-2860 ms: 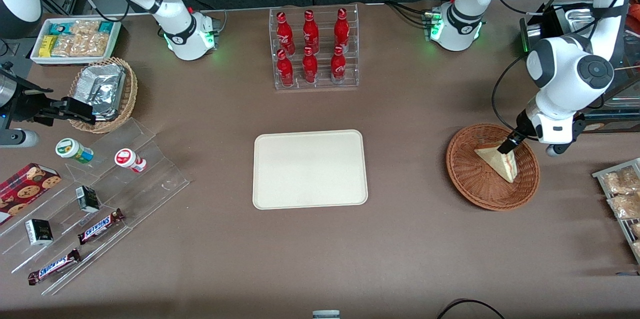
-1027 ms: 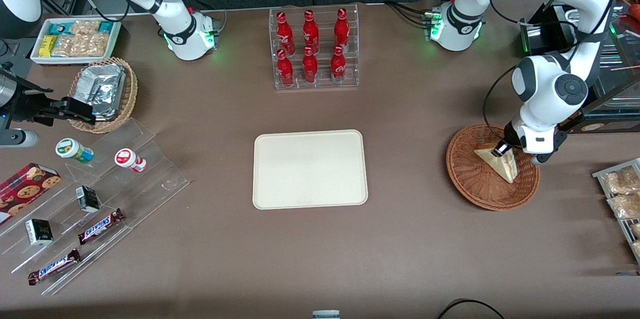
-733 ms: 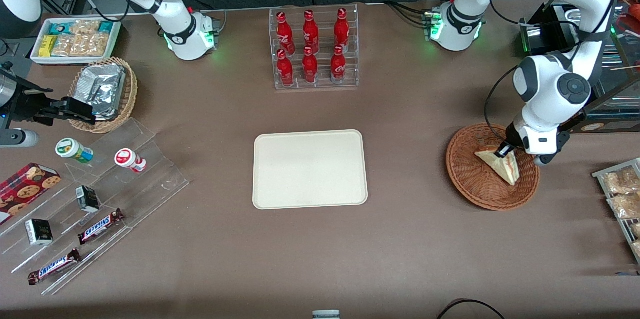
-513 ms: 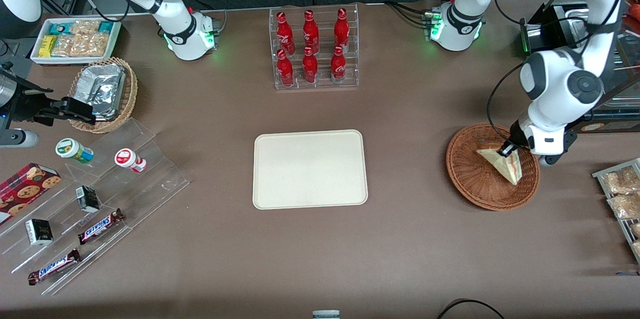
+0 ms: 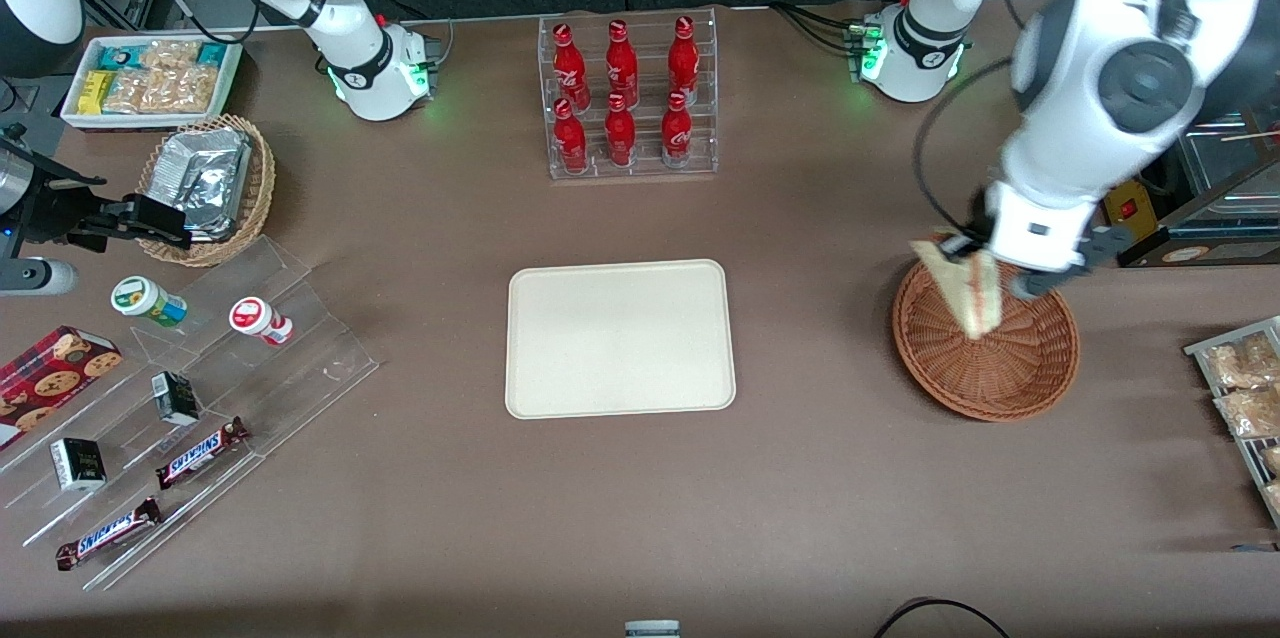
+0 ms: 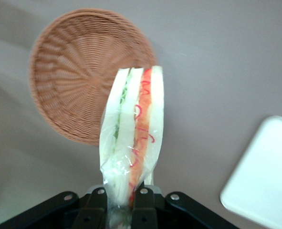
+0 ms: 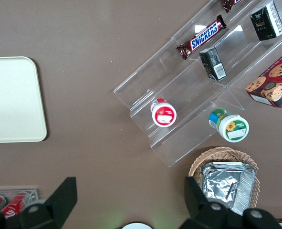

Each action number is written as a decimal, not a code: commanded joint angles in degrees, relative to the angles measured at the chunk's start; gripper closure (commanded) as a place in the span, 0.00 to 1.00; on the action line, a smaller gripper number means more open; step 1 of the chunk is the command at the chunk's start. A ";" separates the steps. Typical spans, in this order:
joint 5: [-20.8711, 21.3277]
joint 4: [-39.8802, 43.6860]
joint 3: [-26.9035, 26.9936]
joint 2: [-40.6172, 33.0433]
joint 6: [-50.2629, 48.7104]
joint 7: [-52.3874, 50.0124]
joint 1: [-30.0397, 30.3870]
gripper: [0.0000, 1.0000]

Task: Place sandwich from basket to tray
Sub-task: 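Lift the sandwich and carry it toward the cream tray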

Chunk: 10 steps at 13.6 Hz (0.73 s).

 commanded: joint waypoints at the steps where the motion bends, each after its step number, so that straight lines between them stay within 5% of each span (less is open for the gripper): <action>1: 0.83 5.67 -7.43 4.85 -1.45 -0.74 0.29 0.85; 10: 4.07 14.03 -22.39 19.70 3.74 -2.22 -3.20 0.85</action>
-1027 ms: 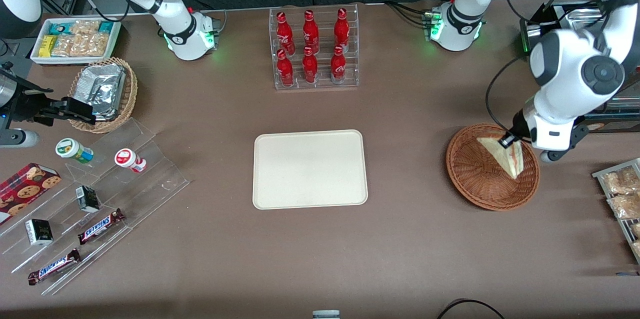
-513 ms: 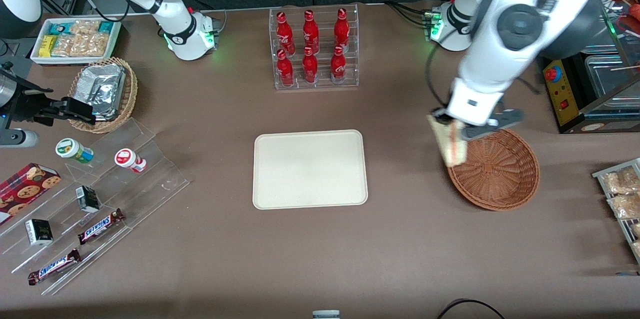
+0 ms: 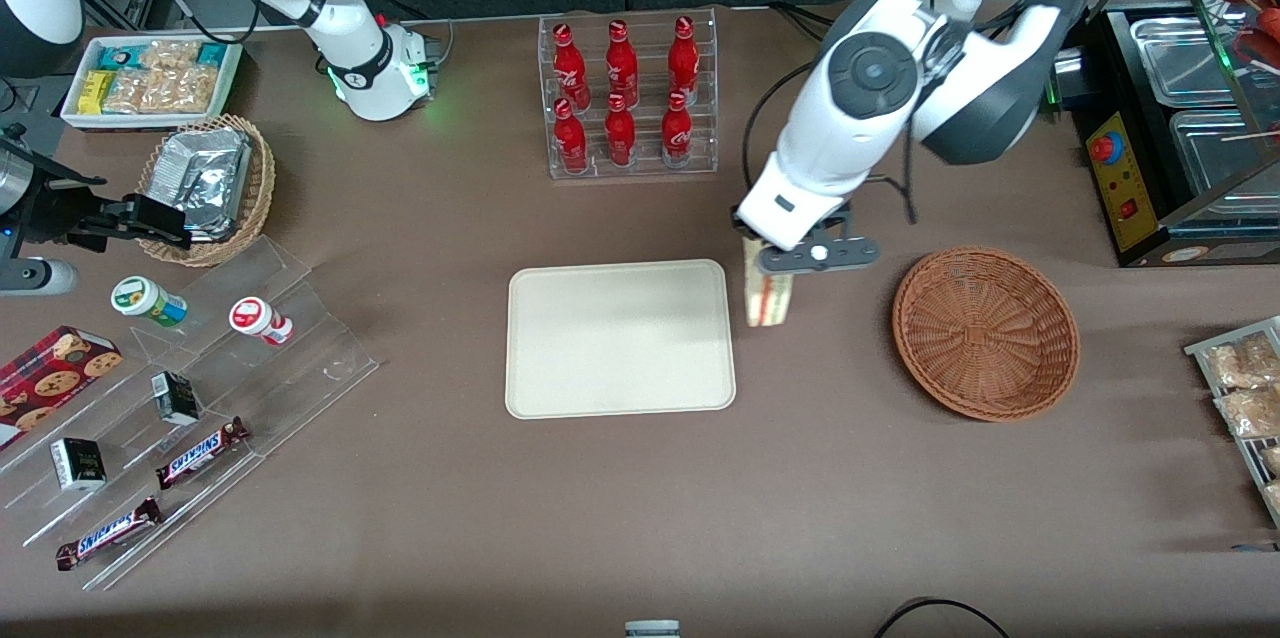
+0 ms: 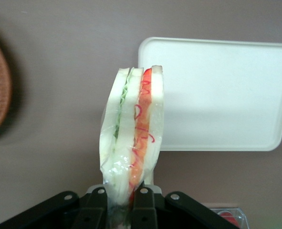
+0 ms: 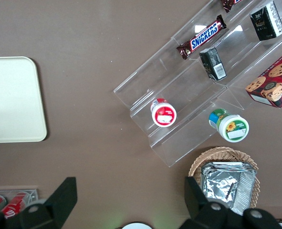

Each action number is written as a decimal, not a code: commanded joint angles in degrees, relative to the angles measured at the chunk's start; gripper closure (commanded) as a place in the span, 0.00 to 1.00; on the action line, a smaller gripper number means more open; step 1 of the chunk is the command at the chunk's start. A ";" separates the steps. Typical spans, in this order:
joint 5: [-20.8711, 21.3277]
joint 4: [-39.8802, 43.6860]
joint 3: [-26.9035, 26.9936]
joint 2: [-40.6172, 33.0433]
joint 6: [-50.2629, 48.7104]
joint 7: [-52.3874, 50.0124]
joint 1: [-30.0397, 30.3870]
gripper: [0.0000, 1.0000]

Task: Place sandwich from basket to tray
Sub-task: 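Lift the sandwich and carry it toward the cream tray, then lower the held sandwich onto the cream tray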

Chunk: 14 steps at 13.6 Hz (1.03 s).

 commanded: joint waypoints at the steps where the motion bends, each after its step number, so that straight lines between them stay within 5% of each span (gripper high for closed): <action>1: 4.49 4.83 -1.24 6.88 0.63 -4.39 -4.68 0.85; 6: 21.27 15.99 -1.15 23.76 1.42 -19.78 -14.80 0.86; 10: 27.43 19.07 -0.71 30.09 3.35 -25.33 -18.06 0.86; 14: 27.44 19.26 4.11 31.86 5.46 -25.60 -21.56 0.86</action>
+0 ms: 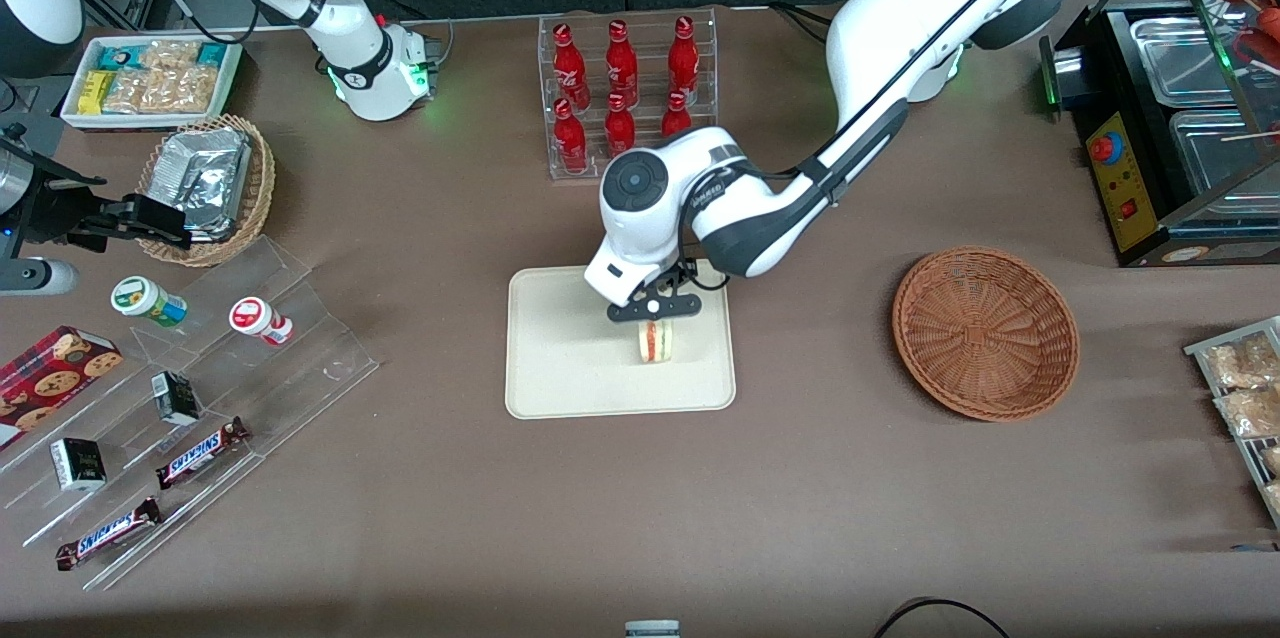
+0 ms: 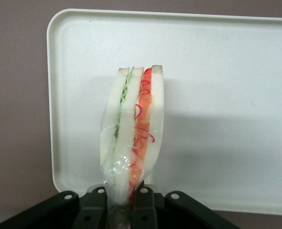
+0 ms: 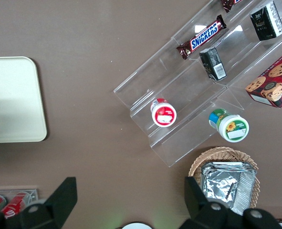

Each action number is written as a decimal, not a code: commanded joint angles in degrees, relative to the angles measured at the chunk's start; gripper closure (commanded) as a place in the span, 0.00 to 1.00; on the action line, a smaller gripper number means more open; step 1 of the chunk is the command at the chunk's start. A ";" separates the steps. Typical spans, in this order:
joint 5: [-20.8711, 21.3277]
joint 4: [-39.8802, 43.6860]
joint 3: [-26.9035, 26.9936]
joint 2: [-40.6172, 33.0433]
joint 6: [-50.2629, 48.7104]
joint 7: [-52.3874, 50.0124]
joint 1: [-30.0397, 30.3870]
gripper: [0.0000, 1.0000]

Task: Place sandwich from basket to tray
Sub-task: 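Lower the held sandwich onto the cream tray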

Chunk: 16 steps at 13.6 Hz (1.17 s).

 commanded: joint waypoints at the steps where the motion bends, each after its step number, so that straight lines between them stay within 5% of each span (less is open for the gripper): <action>1: 0.98 2.24 4.13 1.32 0.75 -1.34 -4.31 0.86; 5: 0.98 2.42 4.58 2.20 2.25 -1.34 -5.11 0.85; 9: 1.07 2.42 4.58 3.26 2.95 -1.34 -5.20 0.72; 13: 1.07 2.68 4.67 3.09 2.78 -1.17 -5.02 0.08; 16: 0.98 5.39 4.58 2.03 -1.07 -1.26 -4.93 0.01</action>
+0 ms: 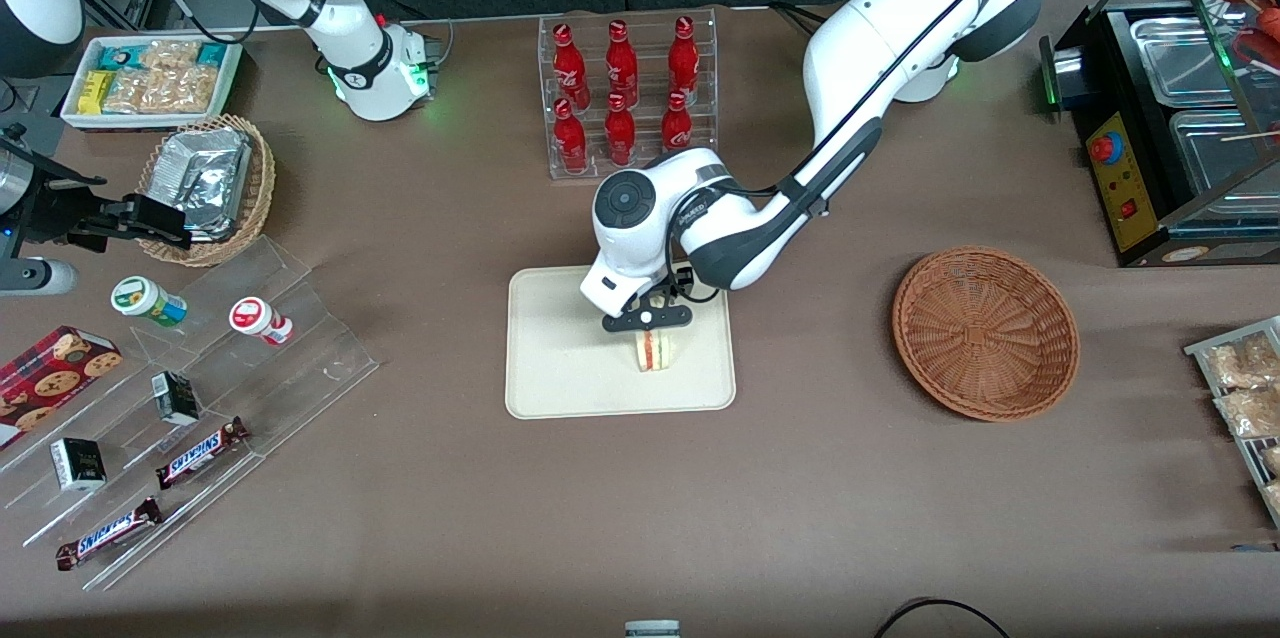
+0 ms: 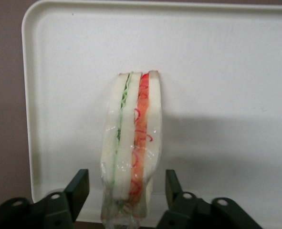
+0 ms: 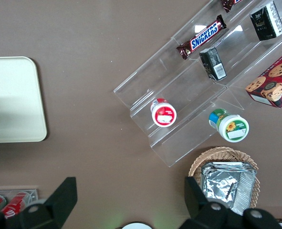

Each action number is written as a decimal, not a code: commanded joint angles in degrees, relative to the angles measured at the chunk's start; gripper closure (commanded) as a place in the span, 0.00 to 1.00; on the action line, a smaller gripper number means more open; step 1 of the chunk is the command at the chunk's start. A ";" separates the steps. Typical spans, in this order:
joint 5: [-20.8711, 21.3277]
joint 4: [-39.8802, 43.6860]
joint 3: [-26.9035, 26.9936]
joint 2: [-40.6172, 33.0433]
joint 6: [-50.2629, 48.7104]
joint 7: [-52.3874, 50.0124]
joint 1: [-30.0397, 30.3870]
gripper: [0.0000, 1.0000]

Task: Place sandwich from basket to tray
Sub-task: 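Lower the held sandwich onto the cream tray, then open the left gripper and release the sandwich on the tray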

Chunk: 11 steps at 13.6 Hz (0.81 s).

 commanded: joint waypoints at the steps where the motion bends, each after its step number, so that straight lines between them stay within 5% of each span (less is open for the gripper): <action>1: 0.87 5.35 0.37 -0.80 -6.56 -0.94 -0.96 0.01; 11: -5.17 8.36 0.20 -19.42 -25.92 -2.17 8.51 0.01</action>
